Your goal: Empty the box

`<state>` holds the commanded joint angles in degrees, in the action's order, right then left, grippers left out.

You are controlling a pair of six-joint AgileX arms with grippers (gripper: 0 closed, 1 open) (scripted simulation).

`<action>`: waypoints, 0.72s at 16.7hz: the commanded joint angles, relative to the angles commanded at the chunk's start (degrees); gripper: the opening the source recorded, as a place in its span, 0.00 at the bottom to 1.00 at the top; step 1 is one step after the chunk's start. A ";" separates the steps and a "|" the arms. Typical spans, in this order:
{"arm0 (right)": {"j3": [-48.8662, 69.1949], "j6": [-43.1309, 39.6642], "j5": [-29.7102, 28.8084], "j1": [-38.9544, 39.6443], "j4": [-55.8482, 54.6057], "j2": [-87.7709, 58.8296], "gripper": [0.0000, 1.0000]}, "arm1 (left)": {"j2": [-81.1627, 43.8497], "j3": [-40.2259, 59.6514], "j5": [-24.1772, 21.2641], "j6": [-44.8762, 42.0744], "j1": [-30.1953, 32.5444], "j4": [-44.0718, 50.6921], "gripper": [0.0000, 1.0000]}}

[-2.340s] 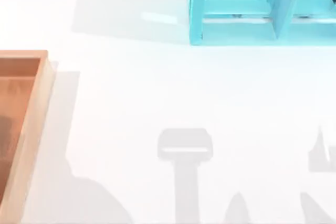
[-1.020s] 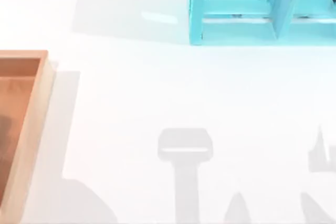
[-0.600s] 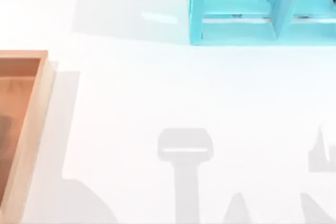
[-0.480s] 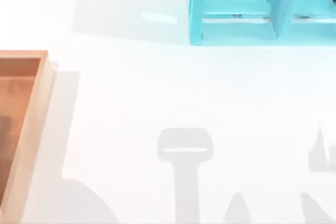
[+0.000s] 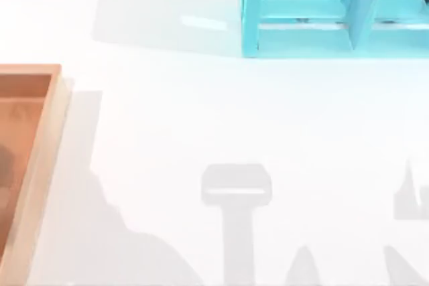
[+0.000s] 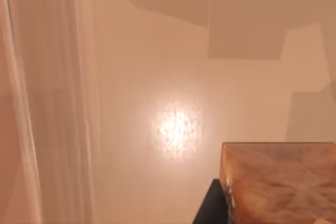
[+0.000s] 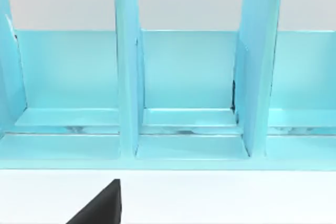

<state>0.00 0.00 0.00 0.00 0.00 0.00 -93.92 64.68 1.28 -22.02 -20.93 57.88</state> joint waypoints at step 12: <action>0.00 0.00 0.00 0.00 0.00 0.00 1.00 | 2.94 11.79 -0.78 -1.22 -0.77 17.30 0.00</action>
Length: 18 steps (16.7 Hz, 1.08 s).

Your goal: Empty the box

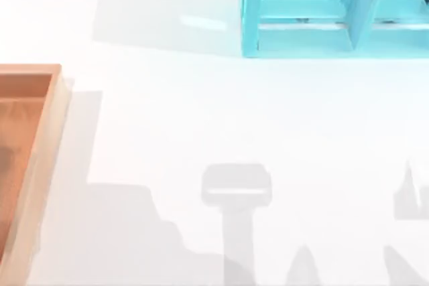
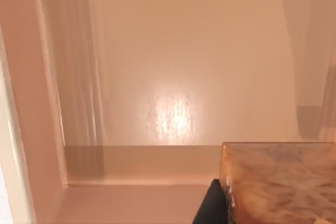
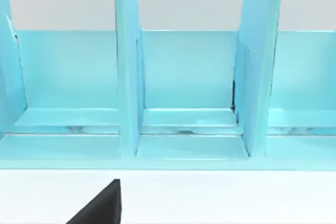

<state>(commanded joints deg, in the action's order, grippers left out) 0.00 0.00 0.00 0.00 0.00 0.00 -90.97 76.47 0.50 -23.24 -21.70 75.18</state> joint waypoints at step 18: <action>0.00 0.00 0.00 0.00 0.00 0.00 1.00 | -25.43 18.95 0.65 34.16 39.81 -12.17 0.00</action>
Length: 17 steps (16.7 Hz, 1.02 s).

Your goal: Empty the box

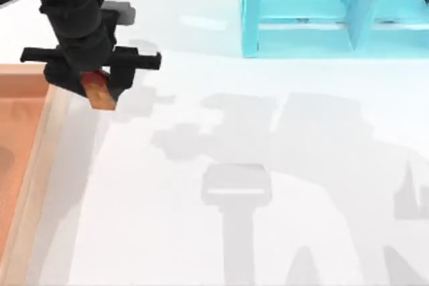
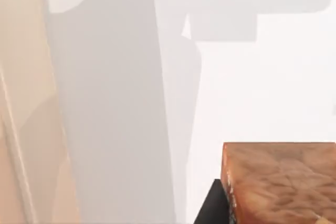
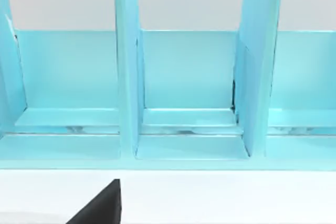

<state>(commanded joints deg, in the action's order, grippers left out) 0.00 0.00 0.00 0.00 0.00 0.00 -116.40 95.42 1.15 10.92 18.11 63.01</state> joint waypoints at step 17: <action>0.00 0.00 0.00 0.00 0.00 0.00 1.00 | -6.47 -7.10 -1.09 10.25 5.38 -8.06 0.00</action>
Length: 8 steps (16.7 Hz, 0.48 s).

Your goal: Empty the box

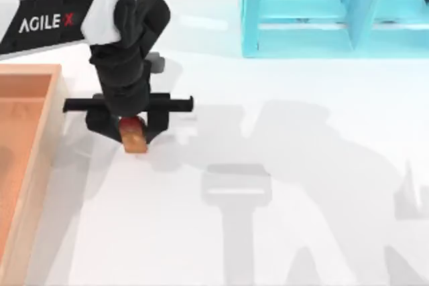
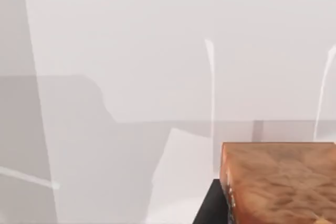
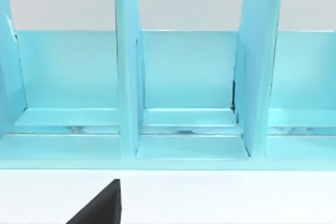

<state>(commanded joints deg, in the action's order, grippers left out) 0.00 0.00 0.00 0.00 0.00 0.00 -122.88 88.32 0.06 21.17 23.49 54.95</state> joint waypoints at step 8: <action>0.00 0.00 0.00 0.00 0.00 0.00 1.00 | -0.50 -0.72 -0.04 0.02 0.02 -0.79 0.23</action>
<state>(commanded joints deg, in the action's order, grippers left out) 0.00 0.00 0.00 0.00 0.00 0.00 -123.38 87.60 0.02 21.19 23.51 54.17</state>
